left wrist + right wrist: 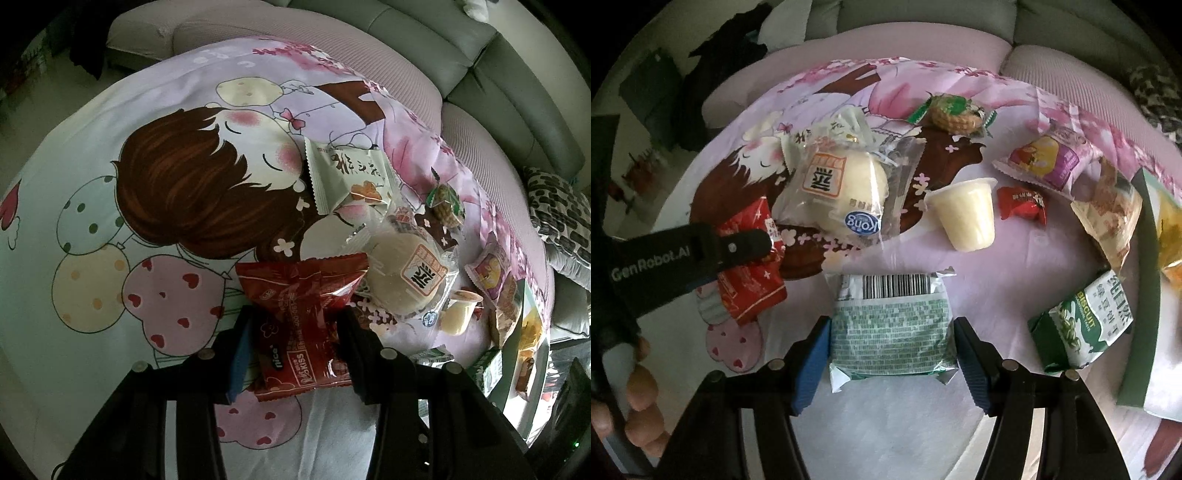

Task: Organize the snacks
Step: 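Carry both packs into the tray and open both tools to release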

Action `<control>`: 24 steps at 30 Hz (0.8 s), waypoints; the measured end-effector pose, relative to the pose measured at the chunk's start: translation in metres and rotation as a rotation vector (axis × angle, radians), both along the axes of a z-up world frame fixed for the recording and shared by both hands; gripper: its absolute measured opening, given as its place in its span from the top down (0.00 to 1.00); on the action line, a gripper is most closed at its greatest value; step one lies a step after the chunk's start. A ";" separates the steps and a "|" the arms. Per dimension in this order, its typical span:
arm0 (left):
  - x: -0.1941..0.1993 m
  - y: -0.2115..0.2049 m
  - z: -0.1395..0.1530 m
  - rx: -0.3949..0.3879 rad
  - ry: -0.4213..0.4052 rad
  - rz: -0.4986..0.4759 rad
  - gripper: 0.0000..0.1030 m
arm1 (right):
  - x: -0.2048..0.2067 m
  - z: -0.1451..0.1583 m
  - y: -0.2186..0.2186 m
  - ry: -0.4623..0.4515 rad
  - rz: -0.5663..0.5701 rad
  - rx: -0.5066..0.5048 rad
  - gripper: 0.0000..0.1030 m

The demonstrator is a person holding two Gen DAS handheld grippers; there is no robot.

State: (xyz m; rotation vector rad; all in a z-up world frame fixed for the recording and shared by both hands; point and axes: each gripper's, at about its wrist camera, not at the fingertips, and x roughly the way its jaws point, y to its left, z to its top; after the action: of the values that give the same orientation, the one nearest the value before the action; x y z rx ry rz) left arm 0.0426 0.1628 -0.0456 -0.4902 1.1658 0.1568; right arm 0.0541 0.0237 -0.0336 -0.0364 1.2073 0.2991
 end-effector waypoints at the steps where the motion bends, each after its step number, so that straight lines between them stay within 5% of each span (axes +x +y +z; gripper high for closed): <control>1: 0.000 0.000 0.000 -0.001 0.000 0.000 0.54 | 0.000 0.000 0.000 -0.001 -0.001 -0.001 0.34; 24: -0.009 0.003 0.039 0.006 -0.117 -0.004 0.55 | -0.012 0.044 -0.037 -0.132 -0.123 0.110 0.39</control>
State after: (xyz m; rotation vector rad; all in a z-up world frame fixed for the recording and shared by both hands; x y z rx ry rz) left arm 0.0335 0.1655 -0.0069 -0.4856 1.0517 0.1265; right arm 0.0423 -0.0128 0.0102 0.1115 1.0563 0.2510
